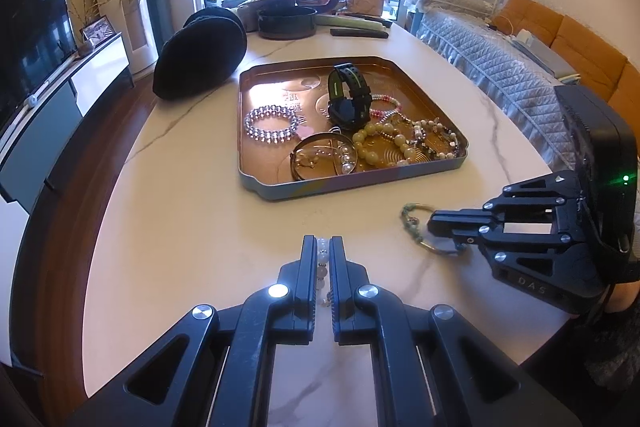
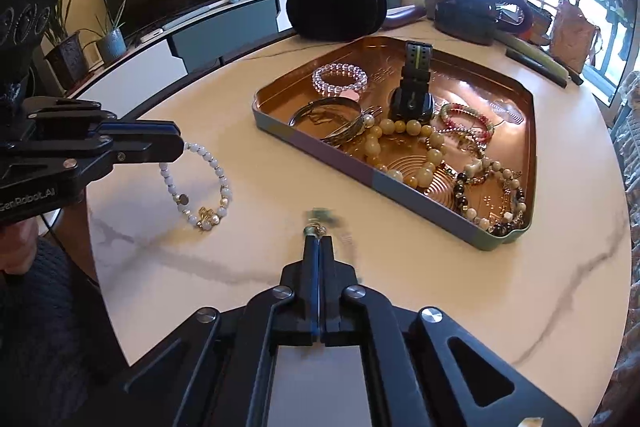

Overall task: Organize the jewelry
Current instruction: 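Lift the white bead bracelet with the left gripper while the right lifts the green bracelet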

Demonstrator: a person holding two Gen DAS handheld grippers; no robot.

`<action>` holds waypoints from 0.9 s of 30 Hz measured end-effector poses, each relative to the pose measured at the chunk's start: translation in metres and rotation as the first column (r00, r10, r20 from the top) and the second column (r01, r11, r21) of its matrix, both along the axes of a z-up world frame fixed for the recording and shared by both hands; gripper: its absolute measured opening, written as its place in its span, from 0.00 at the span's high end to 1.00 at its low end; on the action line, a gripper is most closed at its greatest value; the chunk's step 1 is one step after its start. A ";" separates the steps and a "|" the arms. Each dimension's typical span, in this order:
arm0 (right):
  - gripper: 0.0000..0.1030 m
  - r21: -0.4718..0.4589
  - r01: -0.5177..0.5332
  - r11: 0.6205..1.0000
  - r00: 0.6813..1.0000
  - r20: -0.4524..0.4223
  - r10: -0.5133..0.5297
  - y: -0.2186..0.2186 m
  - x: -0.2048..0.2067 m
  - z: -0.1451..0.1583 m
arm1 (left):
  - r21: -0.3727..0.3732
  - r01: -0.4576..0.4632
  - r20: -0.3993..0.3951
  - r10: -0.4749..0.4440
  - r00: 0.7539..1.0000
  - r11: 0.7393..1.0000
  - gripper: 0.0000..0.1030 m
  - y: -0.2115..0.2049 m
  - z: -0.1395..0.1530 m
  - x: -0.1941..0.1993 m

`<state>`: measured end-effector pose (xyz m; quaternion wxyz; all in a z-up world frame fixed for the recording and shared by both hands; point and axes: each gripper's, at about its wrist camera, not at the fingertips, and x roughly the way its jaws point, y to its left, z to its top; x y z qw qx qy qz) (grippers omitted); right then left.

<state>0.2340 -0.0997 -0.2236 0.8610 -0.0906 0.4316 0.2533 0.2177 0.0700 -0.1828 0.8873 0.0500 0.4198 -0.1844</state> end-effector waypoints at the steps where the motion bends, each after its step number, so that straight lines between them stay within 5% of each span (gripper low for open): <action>1: 1.00 0.007 -0.004 1.000 1.000 -0.006 0.004 0.000 0.000 0.001 | -0.003 -0.001 -0.002 0.001 1.000 1.000 0.94 0.001 0.000 0.000; 6: 1.00 -0.027 -0.001 1.000 1.000 0.030 0.002 0.002 -0.003 0.004 | -0.015 -0.006 0.000 0.006 1.000 1.000 0.94 0.004 0.002 0.001; 13: 0.98 0.010 -0.040 0.999 0.998 -0.042 0.041 0.004 -0.002 -0.005 | -0.010 0.011 0.004 -0.011 1.000 1.000 0.94 0.000 0.003 0.000; 27: 0.84 -0.051 -0.101 0.994 0.994 -0.044 0.098 0.015 -0.009 -0.008 | -0.015 0.022 -0.006 -0.022 1.000 1.000 0.94 -0.002 0.003 -0.002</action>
